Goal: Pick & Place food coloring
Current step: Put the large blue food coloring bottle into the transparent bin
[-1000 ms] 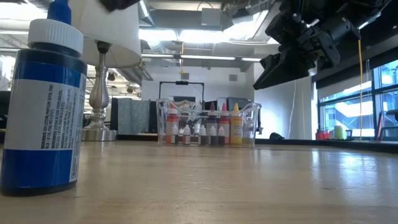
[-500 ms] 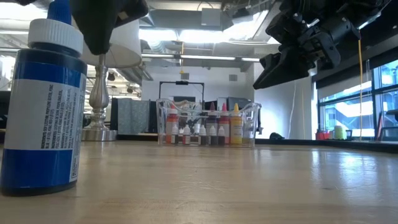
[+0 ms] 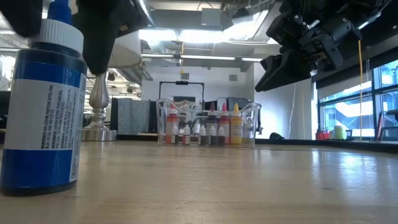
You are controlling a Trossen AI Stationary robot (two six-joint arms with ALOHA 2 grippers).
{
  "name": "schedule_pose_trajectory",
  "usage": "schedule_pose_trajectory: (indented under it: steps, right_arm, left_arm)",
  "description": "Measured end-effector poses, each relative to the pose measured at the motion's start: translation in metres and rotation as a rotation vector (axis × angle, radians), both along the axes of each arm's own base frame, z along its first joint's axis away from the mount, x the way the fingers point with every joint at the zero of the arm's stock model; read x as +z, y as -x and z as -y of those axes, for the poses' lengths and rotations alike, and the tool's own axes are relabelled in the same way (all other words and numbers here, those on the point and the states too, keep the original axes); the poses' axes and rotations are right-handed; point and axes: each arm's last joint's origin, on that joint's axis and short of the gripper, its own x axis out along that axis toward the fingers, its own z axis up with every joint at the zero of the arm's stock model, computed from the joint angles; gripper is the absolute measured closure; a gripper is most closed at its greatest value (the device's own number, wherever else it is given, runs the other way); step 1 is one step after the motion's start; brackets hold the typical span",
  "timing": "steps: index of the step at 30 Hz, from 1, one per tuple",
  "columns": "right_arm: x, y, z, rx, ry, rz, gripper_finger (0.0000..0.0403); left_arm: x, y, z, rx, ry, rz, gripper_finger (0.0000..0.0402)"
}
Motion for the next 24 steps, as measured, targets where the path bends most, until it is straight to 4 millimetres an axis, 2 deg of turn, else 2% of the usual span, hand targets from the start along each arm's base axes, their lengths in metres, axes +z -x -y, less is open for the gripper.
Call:
schedule_pose_trajectory:
  steps: [12, 24]
  right_arm:
    - [0.0001, 0.0000, -0.0001, 0.000, 0.000, 0.000, 0.0288]
    - [0.0001, 0.0000, 0.0000, -0.001, 0.000, 0.001, 0.0288]
  left_arm:
    - [-0.0013, -0.0016, 0.0003, 0.118, 0.047, -0.014, 0.0146]
    - [0.0006, -0.0054, 0.0027, 0.123, 0.077, 0.027, 0.0145]
